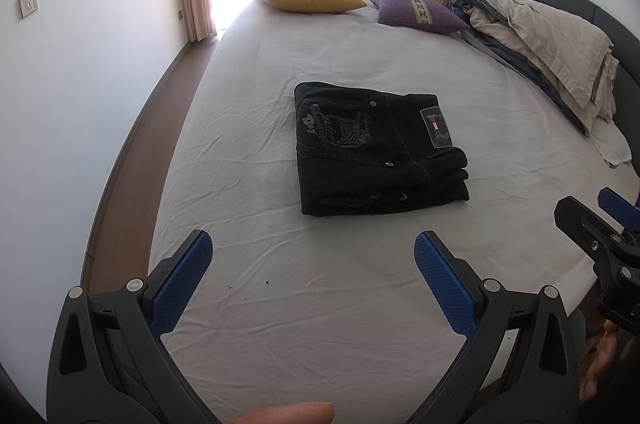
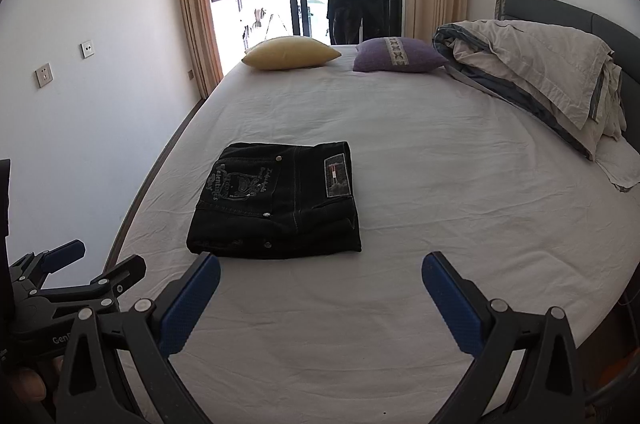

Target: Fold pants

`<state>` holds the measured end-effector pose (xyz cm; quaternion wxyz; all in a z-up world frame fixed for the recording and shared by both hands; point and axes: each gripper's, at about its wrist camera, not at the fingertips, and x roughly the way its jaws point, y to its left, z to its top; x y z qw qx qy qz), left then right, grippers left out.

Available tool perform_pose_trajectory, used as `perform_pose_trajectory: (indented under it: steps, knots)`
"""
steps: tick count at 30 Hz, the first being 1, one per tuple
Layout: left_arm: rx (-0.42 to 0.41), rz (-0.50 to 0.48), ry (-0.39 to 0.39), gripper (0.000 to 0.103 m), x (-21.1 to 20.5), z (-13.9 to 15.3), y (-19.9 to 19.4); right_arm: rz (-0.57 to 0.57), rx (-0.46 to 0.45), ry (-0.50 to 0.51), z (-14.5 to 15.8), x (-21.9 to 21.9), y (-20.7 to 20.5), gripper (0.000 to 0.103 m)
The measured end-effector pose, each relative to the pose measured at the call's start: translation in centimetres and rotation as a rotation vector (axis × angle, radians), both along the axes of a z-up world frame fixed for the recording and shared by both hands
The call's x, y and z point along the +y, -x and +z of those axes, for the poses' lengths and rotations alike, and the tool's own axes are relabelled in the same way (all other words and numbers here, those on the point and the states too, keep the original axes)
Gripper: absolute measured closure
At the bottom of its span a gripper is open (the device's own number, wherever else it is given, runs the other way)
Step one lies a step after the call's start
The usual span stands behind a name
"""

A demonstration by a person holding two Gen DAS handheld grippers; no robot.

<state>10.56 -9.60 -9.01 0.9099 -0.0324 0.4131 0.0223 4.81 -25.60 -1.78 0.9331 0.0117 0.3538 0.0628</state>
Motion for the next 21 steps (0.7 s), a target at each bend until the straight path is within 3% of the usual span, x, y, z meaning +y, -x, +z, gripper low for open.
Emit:
perform_pose_trajectory:
  steps: [21]
  knots:
    - [0.002,0.002,0.001,0.0,0.06,-0.04,0.02,0.006,0.004,0.001,-0.2,0.13,0.01,0.0]
